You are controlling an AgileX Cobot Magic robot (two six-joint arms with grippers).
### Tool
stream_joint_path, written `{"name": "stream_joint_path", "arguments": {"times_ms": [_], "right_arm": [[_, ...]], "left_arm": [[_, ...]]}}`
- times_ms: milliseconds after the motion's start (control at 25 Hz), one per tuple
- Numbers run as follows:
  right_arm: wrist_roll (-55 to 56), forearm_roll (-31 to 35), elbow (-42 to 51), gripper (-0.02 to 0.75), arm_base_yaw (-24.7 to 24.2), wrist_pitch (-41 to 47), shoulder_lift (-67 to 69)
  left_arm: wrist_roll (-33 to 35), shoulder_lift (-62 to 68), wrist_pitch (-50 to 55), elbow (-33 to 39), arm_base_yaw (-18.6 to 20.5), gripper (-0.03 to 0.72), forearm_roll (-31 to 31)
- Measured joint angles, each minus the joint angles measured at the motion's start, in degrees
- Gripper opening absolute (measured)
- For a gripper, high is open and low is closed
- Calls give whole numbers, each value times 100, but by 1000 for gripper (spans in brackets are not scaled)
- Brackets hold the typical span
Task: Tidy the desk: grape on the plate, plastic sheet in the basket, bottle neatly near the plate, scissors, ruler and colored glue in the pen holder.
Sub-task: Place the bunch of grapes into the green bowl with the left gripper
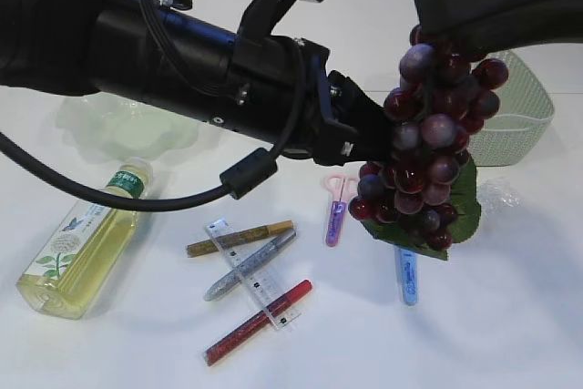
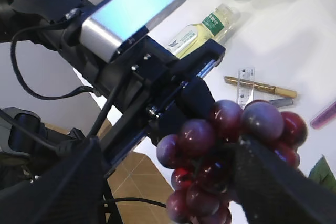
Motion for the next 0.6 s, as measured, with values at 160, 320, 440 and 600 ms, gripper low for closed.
{"name": "stream_joint_path", "arguments": {"times_ms": [160,320,440,600], "right_arm": [[0,23,-130,597,0,4,0],[0,72,-152,597,0,33,0],[0,141,-152,597,0,42,0],[0,172,-155,597,0,56,0]], "left_arm": [[-9,0,-5,0,5,42,9],[-9,0,-5,0,5,42,9],[-9,0,-19,0,5,42,22],[-9,0,-28,0,5,42,41]]}}
